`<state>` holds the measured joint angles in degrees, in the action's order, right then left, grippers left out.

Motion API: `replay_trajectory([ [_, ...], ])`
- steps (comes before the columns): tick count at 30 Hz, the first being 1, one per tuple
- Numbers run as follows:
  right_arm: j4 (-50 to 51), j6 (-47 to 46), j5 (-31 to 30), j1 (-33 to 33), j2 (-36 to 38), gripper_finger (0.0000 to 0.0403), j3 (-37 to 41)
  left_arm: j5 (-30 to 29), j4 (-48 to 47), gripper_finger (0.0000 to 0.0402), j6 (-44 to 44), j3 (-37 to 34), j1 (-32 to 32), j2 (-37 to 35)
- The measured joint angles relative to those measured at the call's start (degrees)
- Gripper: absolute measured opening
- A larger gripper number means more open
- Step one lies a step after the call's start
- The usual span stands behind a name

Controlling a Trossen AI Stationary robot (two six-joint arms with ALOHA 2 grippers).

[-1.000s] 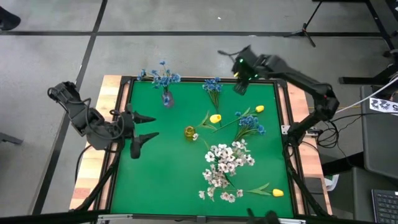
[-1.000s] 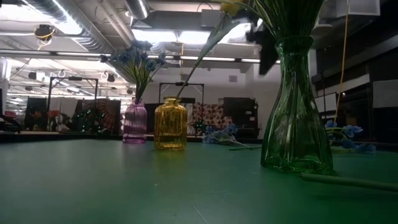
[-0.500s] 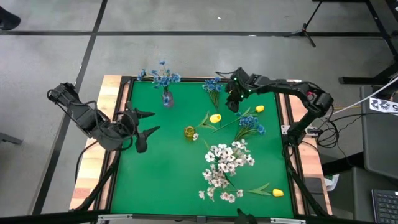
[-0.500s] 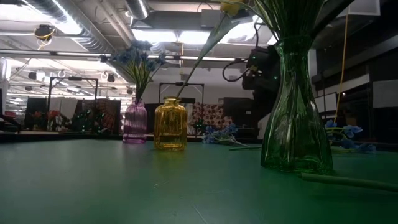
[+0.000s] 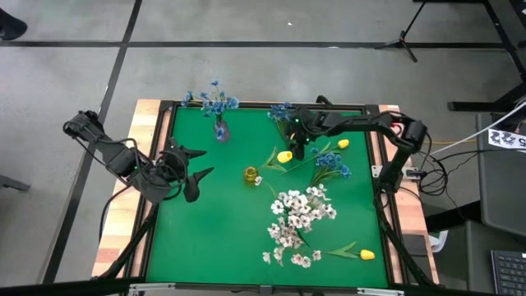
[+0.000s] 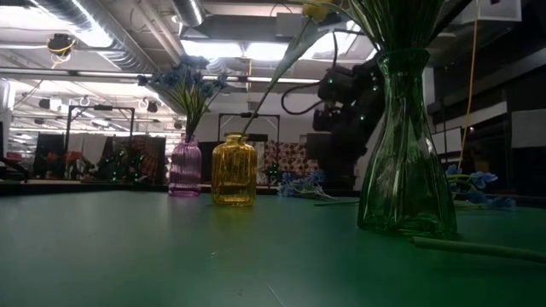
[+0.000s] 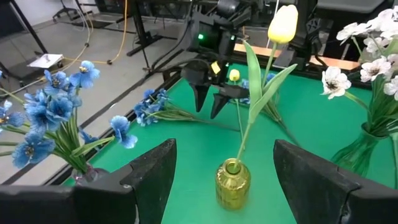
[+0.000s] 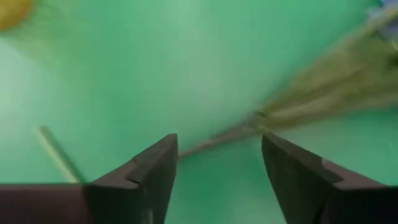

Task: Sort flowers into vase by color
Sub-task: Put the top blue flowers into the purple vase

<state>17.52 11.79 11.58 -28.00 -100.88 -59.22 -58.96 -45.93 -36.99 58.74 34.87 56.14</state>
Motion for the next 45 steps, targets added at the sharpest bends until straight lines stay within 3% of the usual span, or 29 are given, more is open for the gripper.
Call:
replay_trajectory([
  [6, -0.7, -4.0, -3.1, -0.1, -0.3, 0.0266, 0.0, 0.0, 0.0, 0.0262, -1.3, 0.0, 0.0, 0.0],
  [12, -1.4, -7.4, -7.6, 1.1, -1.4, 0.0268, 0.0, 0.0, 0.0, 0.0262, -1.7, 0.0, 0.0, 0.0],
  [23, -4.3, -14.7, -9.7, 2.5, -5.8, 0.0263, -0.2, 0.1, 0.0, 0.0262, -1.7, 0.0, 0.0, 0.0],
  [27, -4.0, -17.2, -11.4, 2.4, -5.9, 0.0209, -0.2, 0.1, 0.0, 0.0262, -1.9, 0.0, 0.0, 0.0],
  [34, -4.0, -17.3, -14.2, 2.4, -6.0, 0.0026, -0.2, 0.1, 0.0, 0.0262, -2.4, 0.0, 0.0, 0.0],
  [45, -3.2, -16.6, -13.6, 0.6, -2.1, 0.0012, 0.2, 0.1, 0.4, 0.0262, -5.0, 0.0, 0.0, 0.0],
])
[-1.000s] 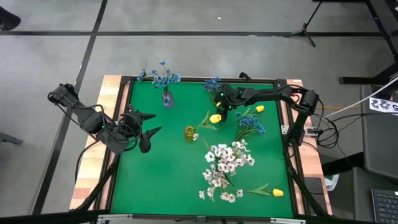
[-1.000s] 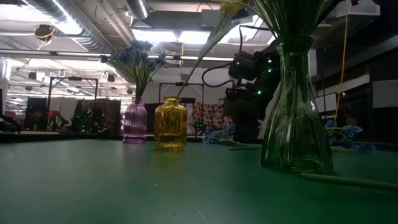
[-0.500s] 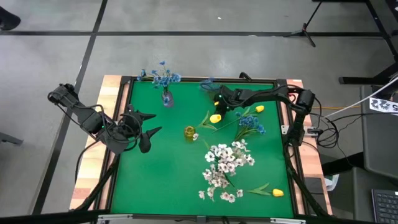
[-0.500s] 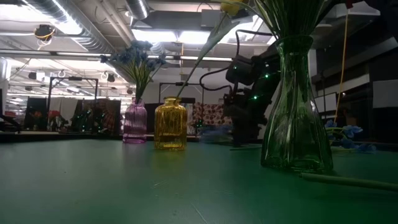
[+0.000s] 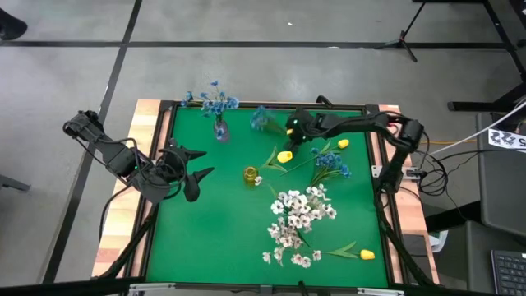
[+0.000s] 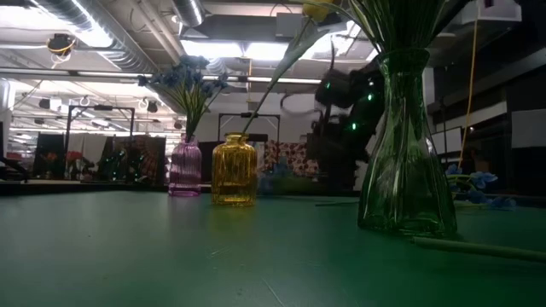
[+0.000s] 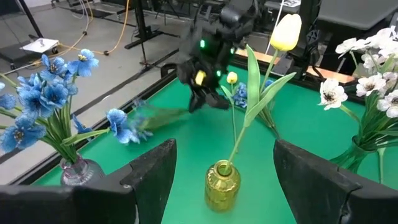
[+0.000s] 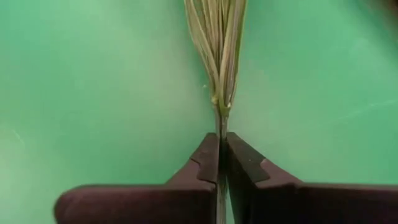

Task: Sort flowers into vase by color
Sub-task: Put the top blue flowers into the purple vase

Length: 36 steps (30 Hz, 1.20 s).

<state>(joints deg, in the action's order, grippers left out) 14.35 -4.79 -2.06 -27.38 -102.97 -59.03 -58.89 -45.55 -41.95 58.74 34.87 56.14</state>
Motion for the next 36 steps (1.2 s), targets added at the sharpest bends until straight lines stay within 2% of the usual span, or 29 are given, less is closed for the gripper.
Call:
replay_trajectory([
  [6, 0.2, 1.6, 0.0, -3.7, 8.8, 0.0008, -0.1, 0.0, 2.3, 0.0262, 0.0, 0.0, 0.0, 0.0],
  [11, 0.3, 3.4, 0.0, -6.5, 19.7, 0.0006, -0.1, 0.0, 5.8, 0.0262, 3.2, 0.0, 0.0, 0.0],
  [17, -1.9, 3.9, 0.1, -7.2, 35.0, 0.0008, -0.2, 0.0, 17.0, 0.0262, 12.1, 0.0, -1.6, 0.0],
  [19, -3.5, 4.0, 1.9, -7.1, 39.3, 0.0005, -0.2, 1.4, 22.8, 0.0262, 16.4, 0.0, -3.0, 0.1],
  [22, -7.3, 3.8, 5.8, -6.1, 44.6, 0.0005, -0.2, 7.5, 32.8, 0.0262, 24.6, 0.0, -5.9, 0.6],
  [28, -14.7, 3.4, 7.7, 1.0, 50.0, 0.0005, -0.3, 20.8, 51.3, 0.0262, 37.1, 0.0, -12.5, 3.5],
  [32, -19.0, 4.0, 7.7, 7.8, 50.2, 0.0005, -0.3, 27.1, 58.6, 0.0262, 39.1, 0.0, -16.8, 6.0],
  [36, -22.8, 6.2, 7.4, 14.3, 48.7, 0.0007, -0.3, 36.9, 62.9, 0.0262, 36.9, 0.0, -20.6, 8.7],
])
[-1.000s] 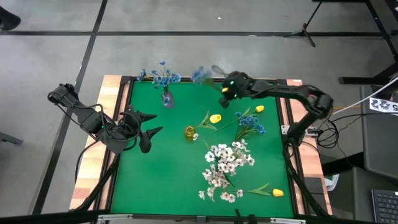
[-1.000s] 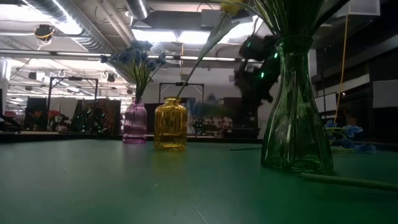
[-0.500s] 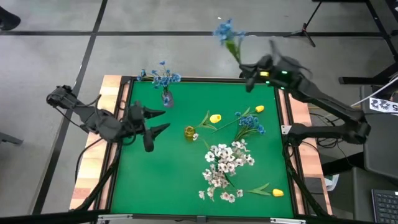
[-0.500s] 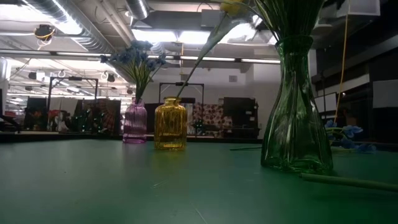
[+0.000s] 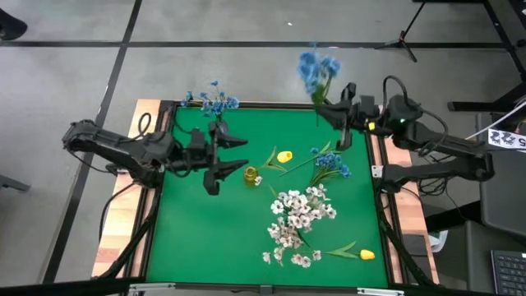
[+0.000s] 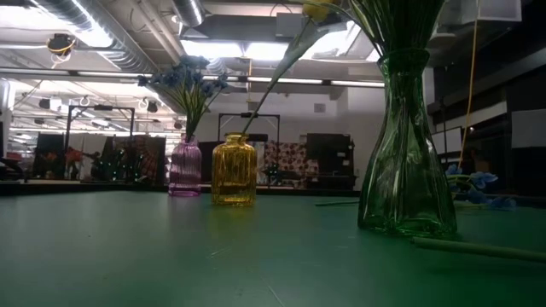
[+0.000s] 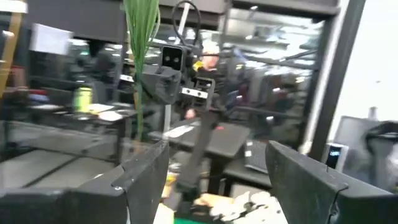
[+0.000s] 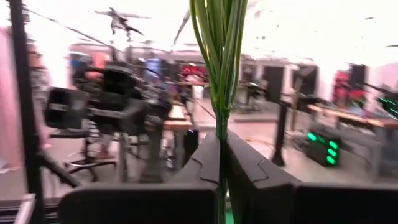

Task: Sort flowers into vase by color
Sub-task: Put the top blue flowers into the purple vase

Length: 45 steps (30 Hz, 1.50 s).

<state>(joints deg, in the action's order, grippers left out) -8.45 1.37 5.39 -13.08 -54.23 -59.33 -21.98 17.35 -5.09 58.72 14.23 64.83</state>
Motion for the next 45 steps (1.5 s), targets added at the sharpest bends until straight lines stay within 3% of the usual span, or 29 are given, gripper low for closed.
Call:
replay_trajectory([
  [3, -1.6, 2.0, -1.4, 4.5, -1.8, 0.0008, 0.0, 3.7, 1.9, 0.0262, -1.0, 0.0, -1.9, 2.0],
  [7, -3.8, 3.5, -3.4, 9.0, -5.0, 0.0008, 0.0, 3.9, 3.8, 0.0262, -1.6, 0.0, -3.8, 4.1],
  [14, -13.7, 3.6, -1.3, 12.9, -11.2, 0.0009, 0.0, 9.6, 9.1, 0.0262, -3.8, 0.0, -7.5, 6.0],
  [19, -14.1, 3.5, 0.5, 12.9, -15.6, 0.0009, -3.4, 10.5, 9.5, 0.0262, -3.9, 0.0, -9.0, 6.0],
  [25, -13.9, 3.7, 1.7, 12.7, -20.7, 0.0009, -7.7, 15.9, 10.2, 0.0262, -4.9, 0.0, -9.5, 6.0],
  [45, -14.7, 2.8, 3.2, 12.7, -27.0, 0.0010, -10.1, 15.9, 11.4, 0.0262, -0.7, 0.0, -9.6, 5.9],
])
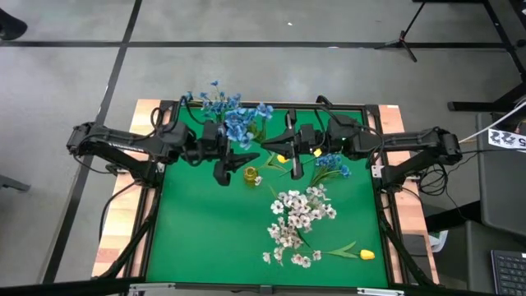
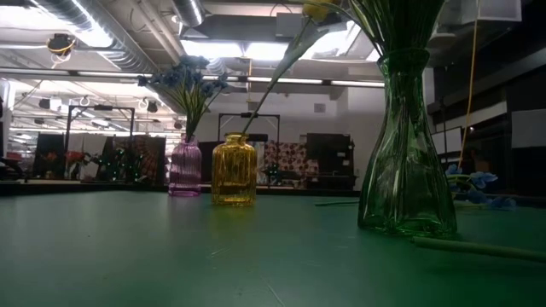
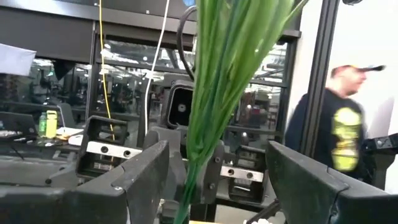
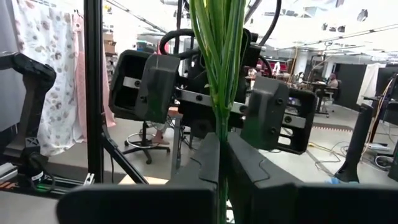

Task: Sort flowers into vase by color
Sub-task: Put the top blue flowers into the purple vase

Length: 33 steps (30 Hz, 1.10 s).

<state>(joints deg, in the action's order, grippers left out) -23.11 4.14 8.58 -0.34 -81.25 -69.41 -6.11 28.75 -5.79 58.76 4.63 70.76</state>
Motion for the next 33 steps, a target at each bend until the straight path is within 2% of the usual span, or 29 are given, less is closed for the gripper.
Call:
replay_trajectory([
  [8, -1.2, 0.2, 2.6, 0.1, 0.0, 0.0010, 0.0, -0.5, -2.6, 0.0262, 0.2, 0.0, -1.2, 0.0],
  [33, -0.7, 0.7, 2.6, 0.7, -1.3, 0.0010, 0.1, -0.5, -0.8, 0.0262, -0.2, 0.1, -1.4, 1.9],
])
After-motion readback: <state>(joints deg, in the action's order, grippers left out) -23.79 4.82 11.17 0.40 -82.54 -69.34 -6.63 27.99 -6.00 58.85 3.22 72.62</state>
